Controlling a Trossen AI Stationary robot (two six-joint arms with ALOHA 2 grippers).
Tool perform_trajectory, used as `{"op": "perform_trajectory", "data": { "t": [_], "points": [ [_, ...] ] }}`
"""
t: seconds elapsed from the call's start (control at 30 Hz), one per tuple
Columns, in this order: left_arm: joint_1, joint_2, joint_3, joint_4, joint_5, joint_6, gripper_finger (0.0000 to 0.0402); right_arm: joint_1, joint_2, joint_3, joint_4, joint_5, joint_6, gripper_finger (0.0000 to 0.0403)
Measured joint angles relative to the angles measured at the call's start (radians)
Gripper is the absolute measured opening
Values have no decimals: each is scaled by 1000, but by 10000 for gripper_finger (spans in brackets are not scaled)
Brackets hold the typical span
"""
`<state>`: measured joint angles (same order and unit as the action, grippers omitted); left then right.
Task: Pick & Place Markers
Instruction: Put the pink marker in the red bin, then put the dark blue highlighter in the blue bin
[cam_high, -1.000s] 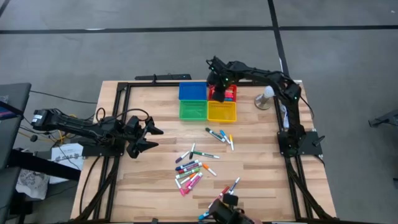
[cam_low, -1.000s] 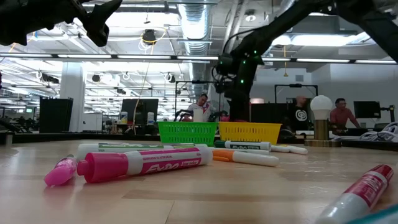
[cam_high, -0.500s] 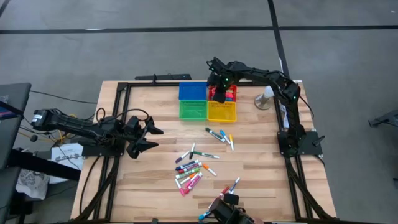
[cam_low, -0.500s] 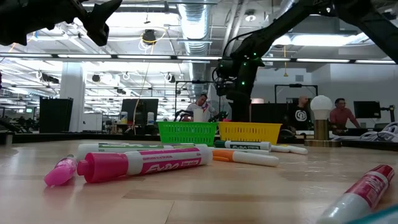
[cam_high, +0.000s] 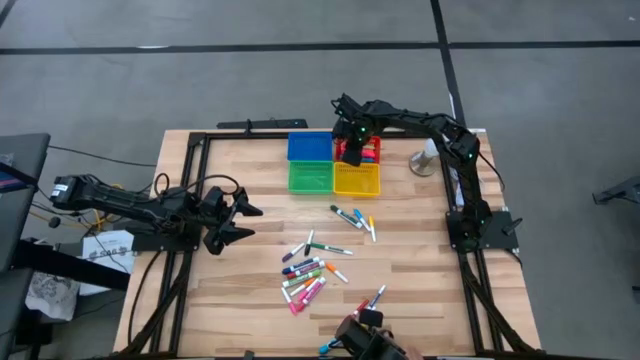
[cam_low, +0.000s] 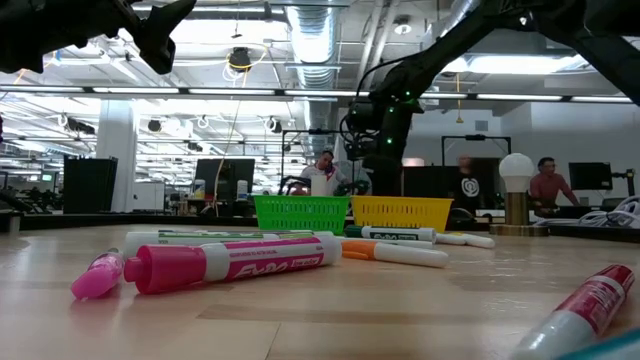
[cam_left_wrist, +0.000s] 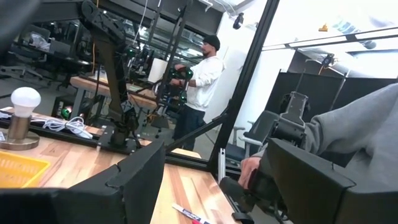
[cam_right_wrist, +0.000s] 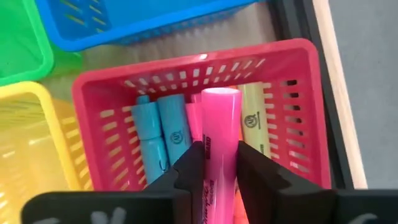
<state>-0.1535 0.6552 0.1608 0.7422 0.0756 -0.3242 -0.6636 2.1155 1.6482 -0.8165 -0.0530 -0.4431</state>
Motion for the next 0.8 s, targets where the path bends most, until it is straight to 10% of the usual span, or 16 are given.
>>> {"op": "perform_trajectory", "data": {
  "t": [0.43,0.8],
  "points": [
    [0,0,0,0,0,-17,282,8,0,12,3,0,-7,172],
    [-1,0,0,0,0,-17,282,56,-32,242,-256,-85,-1,179]
  ]
}}
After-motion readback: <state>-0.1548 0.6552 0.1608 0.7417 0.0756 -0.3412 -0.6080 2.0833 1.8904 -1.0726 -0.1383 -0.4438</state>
